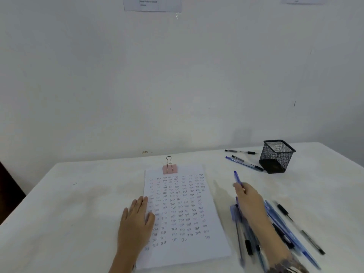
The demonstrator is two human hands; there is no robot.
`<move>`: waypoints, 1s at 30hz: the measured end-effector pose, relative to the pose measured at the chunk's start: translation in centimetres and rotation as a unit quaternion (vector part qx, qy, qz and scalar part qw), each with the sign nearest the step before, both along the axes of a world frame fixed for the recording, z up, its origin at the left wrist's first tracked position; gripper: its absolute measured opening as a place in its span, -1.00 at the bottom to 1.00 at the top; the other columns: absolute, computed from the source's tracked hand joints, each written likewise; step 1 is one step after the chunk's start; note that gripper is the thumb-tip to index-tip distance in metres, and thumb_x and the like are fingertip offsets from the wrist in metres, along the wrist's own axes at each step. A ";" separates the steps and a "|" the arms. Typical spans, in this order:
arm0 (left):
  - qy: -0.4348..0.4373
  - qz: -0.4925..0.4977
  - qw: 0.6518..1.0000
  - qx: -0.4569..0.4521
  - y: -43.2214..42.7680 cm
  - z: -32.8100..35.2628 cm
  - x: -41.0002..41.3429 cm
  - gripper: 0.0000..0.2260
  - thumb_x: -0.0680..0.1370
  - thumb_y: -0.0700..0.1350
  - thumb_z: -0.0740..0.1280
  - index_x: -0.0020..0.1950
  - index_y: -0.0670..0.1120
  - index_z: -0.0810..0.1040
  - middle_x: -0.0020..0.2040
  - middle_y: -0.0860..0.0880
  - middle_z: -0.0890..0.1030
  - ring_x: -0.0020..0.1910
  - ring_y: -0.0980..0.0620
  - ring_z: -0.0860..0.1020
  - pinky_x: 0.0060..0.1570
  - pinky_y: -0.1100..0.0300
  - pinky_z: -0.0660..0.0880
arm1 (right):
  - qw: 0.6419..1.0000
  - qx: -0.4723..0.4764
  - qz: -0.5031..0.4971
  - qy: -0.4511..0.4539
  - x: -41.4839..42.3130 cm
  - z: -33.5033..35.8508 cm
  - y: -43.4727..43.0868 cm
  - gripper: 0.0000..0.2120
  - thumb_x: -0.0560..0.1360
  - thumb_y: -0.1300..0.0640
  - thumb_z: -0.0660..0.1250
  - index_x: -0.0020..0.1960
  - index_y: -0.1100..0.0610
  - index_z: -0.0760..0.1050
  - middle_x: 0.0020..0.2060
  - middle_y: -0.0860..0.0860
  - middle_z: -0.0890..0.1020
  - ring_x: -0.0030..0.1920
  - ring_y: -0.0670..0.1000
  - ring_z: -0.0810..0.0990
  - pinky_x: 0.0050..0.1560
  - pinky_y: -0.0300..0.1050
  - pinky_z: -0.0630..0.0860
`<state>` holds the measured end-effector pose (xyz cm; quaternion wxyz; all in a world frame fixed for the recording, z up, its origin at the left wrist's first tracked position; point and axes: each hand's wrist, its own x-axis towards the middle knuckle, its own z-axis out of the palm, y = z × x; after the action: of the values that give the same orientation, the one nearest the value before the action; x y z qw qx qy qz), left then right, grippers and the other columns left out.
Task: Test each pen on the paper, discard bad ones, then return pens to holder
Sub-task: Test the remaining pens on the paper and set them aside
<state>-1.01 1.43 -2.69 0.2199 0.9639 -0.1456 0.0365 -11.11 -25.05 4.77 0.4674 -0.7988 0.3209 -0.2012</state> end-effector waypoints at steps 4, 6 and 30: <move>-0.008 -0.001 1.000 0.001 0.1 -0.2 0.2 -0.17 0.28 0.23 -0.34 0.50 -0.02 0.07 0.51 0.04 0.11 0.50 0.09 0.02 0.46 0.12 -0.10 | 0.963 -0.191 0.025 0.190 -2.1 -0.2 -1.3 -0.74 0.58 0.28 0.08 0.25 0.27 0.34 0.05 0.18 0.47 -0.09 0.10 0.42 -0.19 -0.16 0.28; -0.005 -0.003 1.000 0.001 0.1 -0.3 0.2 -0.22 0.32 0.22 -0.30 0.50 -0.03 0.08 0.51 0.04 0.11 0.50 0.09 0.02 0.46 0.12 -0.10 | 0.927 -0.258 0.025 0.270 -2.8 -0.7 -0.8 -0.73 0.58 0.25 0.08 0.26 0.20 0.33 0.20 0.14 0.42 0.13 0.12 0.44 -0.08 -0.16 0.36; 0.022 -0.004 1.000 0.009 -0.2 0.7 -0.1 -0.40 0.47 0.10 -0.16 0.51 0.00 0.00 0.52 0.08 0.03 0.50 0.13 -0.03 0.45 0.15 -0.14 | 0.924 -0.267 0.062 0.265 6.8 3.2 -9.0 -0.76 0.54 0.16 0.11 0.10 0.19 0.48 0.05 0.12 0.55 -0.01 0.13 0.51 -0.07 -0.11 0.44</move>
<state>-1.13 1.25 -2.02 0.2148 0.9658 -0.1449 0.0131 -4.32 -34.07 7.95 0.1458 -0.9366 0.3172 -0.0311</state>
